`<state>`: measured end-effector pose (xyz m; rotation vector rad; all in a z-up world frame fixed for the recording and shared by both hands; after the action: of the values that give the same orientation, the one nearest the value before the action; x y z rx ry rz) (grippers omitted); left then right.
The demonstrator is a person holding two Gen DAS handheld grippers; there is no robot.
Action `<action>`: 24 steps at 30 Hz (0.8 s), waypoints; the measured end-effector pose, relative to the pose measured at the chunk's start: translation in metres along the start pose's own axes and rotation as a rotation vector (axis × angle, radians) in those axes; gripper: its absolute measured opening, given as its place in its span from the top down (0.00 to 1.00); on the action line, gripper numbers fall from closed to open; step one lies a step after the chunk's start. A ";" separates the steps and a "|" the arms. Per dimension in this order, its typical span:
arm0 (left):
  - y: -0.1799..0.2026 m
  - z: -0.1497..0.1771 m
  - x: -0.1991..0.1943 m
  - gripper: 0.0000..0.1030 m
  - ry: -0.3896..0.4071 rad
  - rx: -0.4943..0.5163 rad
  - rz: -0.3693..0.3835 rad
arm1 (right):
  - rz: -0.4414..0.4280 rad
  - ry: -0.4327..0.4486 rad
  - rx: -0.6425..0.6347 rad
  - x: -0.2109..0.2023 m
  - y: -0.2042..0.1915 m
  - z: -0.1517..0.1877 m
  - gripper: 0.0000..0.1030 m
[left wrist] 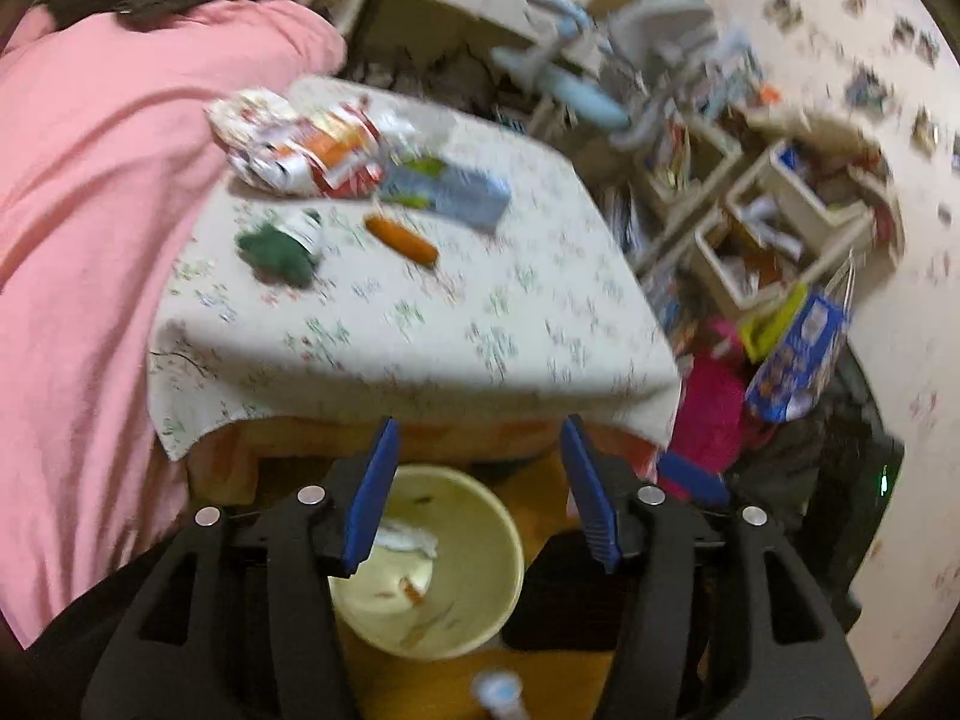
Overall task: Collect trash
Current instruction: 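Carry both items to the yellow bowl and open both tools to drop them, then grasp the green sock with the left tool while the right tool grasps the blue milk carton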
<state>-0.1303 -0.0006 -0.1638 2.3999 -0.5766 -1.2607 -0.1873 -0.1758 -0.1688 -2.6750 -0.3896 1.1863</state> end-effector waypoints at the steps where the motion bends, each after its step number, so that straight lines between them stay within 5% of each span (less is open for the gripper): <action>1: -0.003 -0.004 -0.005 0.48 0.020 -0.021 0.002 | -0.002 0.004 -0.008 0.000 -0.003 -0.002 0.32; 8: -0.037 -0.042 -0.042 0.47 0.164 -0.152 -0.072 | -0.008 0.033 -0.097 0.001 -0.018 -0.036 0.32; 13: -0.048 -0.080 -0.049 0.44 0.243 -0.093 -0.208 | -0.010 0.044 -0.181 0.017 -0.022 -0.072 0.32; 17: -0.053 -0.107 -0.029 0.43 0.237 -0.072 -0.269 | -0.005 0.056 -0.243 0.043 -0.018 -0.109 0.32; 24: -0.067 -0.139 0.039 0.43 0.115 -0.067 -0.344 | 0.006 -0.039 -0.235 0.101 0.010 -0.118 0.32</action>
<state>0.0183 0.0543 -0.1502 2.5676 -0.0870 -1.2368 -0.0323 -0.1618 -0.1640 -2.8541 -0.5600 1.2675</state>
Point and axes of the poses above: each gripper's, at about its wrist camera, not at the fingertips, and x roughly the way its jaws point, y to its right, z to its underside, the point moved 7 cm from there along x, roughly the way its jaws point, and after that the axes turned 6 degrees about -x, right-handed, at the moved point
